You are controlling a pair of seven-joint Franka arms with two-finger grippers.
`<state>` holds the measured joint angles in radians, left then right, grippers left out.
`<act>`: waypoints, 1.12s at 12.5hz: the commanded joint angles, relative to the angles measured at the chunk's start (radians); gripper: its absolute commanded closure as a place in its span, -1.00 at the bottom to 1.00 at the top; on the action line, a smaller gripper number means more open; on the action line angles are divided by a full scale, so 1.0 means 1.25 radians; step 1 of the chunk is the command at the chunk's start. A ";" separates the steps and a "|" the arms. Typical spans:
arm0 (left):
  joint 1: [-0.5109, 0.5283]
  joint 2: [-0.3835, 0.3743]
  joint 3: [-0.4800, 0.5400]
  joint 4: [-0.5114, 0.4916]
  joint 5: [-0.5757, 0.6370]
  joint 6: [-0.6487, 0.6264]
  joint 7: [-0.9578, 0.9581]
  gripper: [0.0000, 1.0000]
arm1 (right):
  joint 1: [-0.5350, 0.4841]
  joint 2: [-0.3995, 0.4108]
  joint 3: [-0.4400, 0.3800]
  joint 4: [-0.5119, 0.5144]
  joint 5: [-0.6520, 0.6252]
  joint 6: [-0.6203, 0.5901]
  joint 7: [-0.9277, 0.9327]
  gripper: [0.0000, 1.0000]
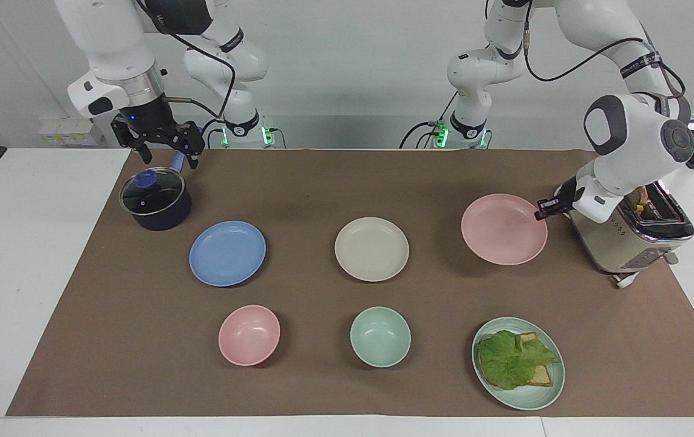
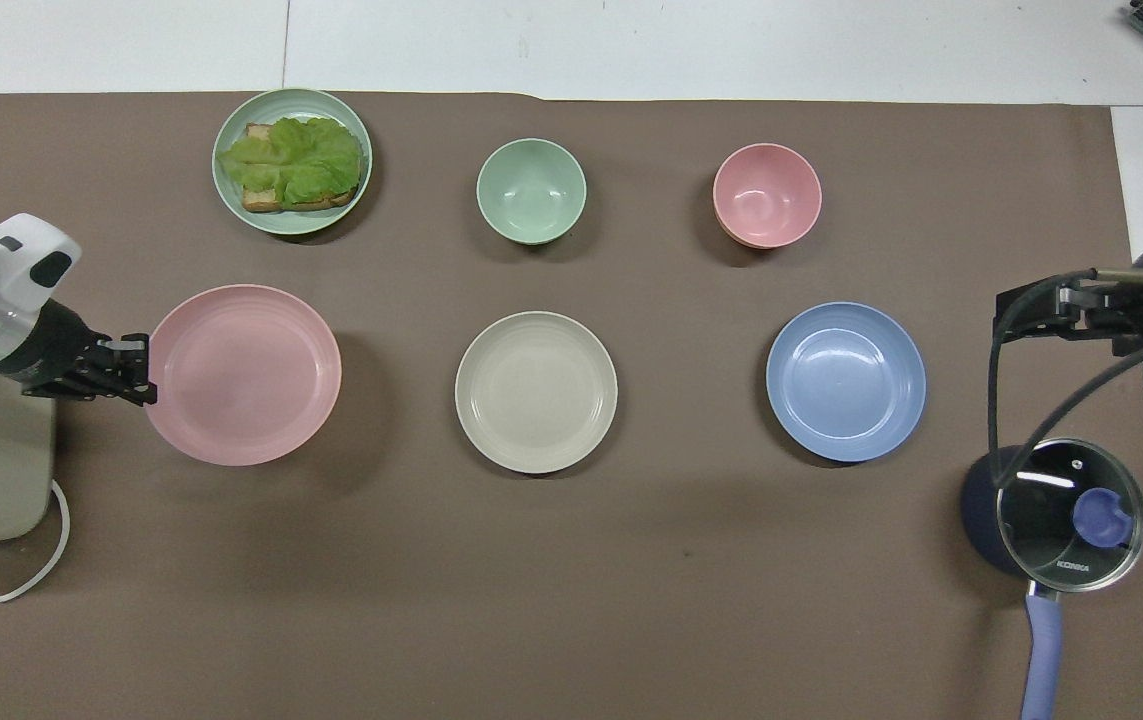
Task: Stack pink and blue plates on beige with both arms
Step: 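Grip the pink plate rim and slide it onto the beige plate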
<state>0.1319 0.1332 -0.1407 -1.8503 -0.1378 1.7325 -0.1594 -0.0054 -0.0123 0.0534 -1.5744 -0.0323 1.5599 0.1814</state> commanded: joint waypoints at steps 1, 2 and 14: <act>-0.157 -0.001 0.007 -0.005 -0.023 0.042 -0.177 1.00 | -0.008 -0.010 0.000 -0.011 0.011 -0.004 -0.011 -1.00; -0.212 -0.001 0.008 -0.013 -0.039 0.085 -0.222 1.00 | -0.008 -0.010 0.000 -0.011 0.011 -0.004 -0.011 -1.00; -0.362 0.047 0.025 -0.087 -0.025 0.303 -0.289 -1.00 | -0.009 -0.020 -0.003 -0.028 0.011 -0.004 -0.024 -1.00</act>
<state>-0.3358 0.2182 -0.1360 -1.9557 -0.1790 2.1530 -0.5397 -0.0063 -0.0126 0.0510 -1.5808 -0.0323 1.5598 0.1762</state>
